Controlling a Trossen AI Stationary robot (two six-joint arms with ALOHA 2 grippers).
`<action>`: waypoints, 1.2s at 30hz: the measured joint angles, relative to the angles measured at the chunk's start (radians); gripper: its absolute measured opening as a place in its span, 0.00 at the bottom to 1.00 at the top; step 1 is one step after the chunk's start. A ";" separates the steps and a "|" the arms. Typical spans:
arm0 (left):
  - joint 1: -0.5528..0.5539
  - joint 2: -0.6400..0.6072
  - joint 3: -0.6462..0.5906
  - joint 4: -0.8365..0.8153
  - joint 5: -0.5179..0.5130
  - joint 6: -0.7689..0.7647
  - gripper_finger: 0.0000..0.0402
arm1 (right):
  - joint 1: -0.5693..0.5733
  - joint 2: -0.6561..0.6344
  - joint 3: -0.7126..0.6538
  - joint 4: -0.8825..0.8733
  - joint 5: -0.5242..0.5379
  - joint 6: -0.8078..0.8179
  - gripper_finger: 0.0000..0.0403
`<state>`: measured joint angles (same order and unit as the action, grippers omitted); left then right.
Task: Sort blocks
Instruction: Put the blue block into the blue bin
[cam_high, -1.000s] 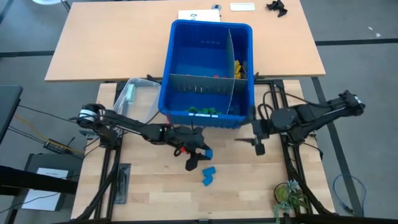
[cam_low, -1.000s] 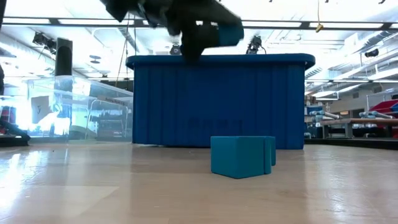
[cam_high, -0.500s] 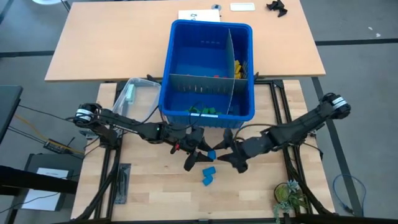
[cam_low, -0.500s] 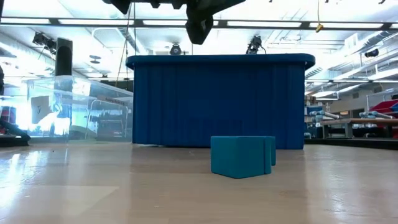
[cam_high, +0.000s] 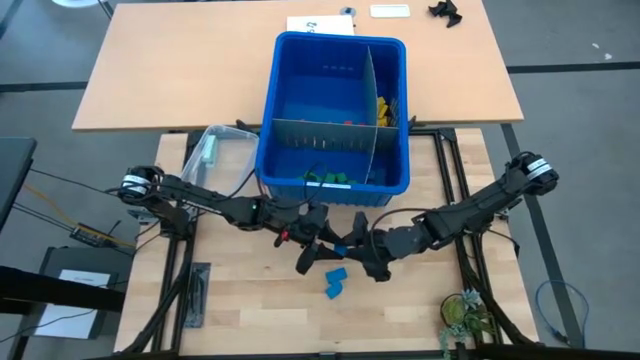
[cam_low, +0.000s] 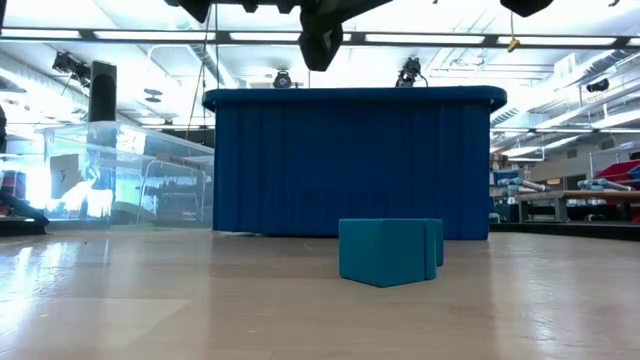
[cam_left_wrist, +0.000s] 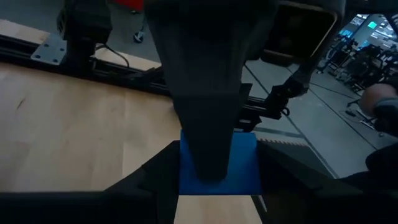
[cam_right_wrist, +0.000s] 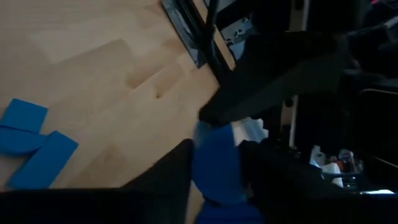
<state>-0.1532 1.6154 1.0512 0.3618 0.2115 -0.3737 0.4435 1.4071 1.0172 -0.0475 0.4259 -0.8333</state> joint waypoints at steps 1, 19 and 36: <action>0.000 0.000 0.000 0.009 0.000 -0.001 0.48 | 0.000 0.000 0.000 0.000 -0.003 -0.001 0.30; 0.096 -0.024 0.001 -0.045 0.005 0.015 0.60 | 0.047 -0.137 -0.002 -0.063 0.184 0.141 0.22; 0.066 -0.031 -0.001 -0.215 -0.271 0.154 0.59 | -0.350 -0.429 -0.002 -0.624 0.266 0.911 0.22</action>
<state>-0.0874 1.5848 1.0504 0.1472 -0.0597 -0.2194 0.0935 0.9782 1.0157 -0.6716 0.6924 0.0775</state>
